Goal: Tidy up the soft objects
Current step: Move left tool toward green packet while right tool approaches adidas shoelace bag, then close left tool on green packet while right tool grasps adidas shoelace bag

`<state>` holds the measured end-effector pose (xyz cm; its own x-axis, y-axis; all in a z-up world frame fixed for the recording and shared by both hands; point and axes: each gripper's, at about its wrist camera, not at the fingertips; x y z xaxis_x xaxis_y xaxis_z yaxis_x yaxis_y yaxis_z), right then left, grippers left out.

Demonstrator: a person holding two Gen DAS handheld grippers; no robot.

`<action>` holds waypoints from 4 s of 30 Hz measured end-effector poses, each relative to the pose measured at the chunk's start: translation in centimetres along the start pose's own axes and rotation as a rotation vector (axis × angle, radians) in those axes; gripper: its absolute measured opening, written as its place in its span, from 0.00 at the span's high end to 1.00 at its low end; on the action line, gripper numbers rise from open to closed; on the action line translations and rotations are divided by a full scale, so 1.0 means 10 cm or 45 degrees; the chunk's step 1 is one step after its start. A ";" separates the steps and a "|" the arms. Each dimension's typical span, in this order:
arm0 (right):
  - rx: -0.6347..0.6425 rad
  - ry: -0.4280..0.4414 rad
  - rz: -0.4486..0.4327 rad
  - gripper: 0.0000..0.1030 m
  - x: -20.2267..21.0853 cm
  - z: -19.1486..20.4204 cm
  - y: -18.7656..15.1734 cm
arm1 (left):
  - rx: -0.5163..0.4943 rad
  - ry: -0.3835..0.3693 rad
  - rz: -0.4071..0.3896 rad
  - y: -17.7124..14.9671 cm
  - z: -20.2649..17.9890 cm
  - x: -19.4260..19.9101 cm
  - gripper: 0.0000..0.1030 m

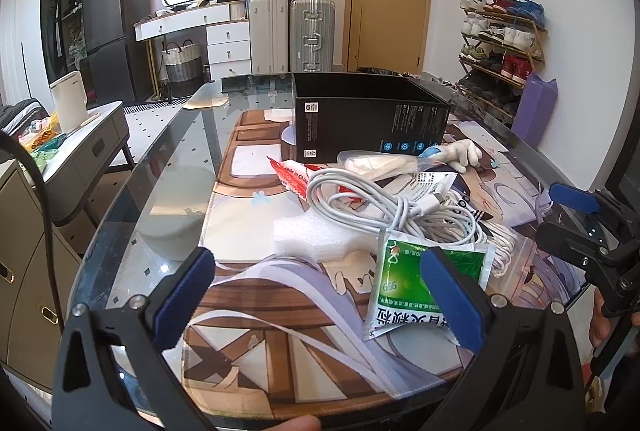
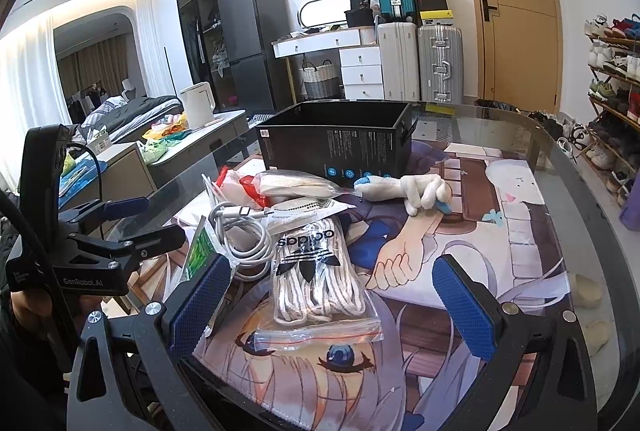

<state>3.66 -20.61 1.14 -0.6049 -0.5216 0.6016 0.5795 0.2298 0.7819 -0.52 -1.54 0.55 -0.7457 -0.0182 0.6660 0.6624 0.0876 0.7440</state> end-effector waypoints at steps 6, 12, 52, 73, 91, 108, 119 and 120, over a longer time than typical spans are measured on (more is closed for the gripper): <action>0.001 -0.002 -0.001 0.00 0.00 0.00 0.00 | -0.008 -0.004 0.002 0.00 -0.01 -0.01 0.00; -0.001 -0.007 -0.002 0.00 0.00 -0.02 -0.01 | -0.018 -0.008 0.003 0.01 -0.03 0.00 0.00; -0.016 -0.022 0.063 0.00 -0.02 -0.09 0.01 | -0.081 -0.076 0.017 -0.03 -0.13 0.03 0.00; 0.002 0.009 0.159 0.00 -0.20 -0.15 0.01 | -0.242 -0.158 0.084 -0.11 -0.43 -0.04 0.00; 0.085 0.018 0.226 0.01 -0.42 -0.11 -0.01 | -0.298 -0.191 0.166 -0.16 -0.53 -0.20 0.00; 0.167 0.062 0.335 0.17 -0.75 -0.01 0.09 | -0.274 -0.273 0.146 -0.16 -0.46 -0.21 0.23; 0.213 0.057 0.341 0.32 -0.81 0.06 0.08 | -0.263 -0.320 0.135 -0.17 -0.43 -0.15 0.44; 0.216 0.054 0.341 0.33 -0.80 0.06 0.08 | -0.264 -0.320 0.133 -0.17 -0.43 -0.15 0.46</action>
<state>8.63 -15.72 -2.99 -0.4181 -0.4570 0.7851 0.6134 0.4954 0.6151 -0.25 -5.90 -1.47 -0.6501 0.2282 0.7247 0.7177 -0.1287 0.6844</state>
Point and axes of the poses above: each gripper's, at about its wrist camera, not at the fingertips, and x roughly against the way its jaws point, z to its left, y to its top, and after that the axes turned 4 degrees about z, right-handed
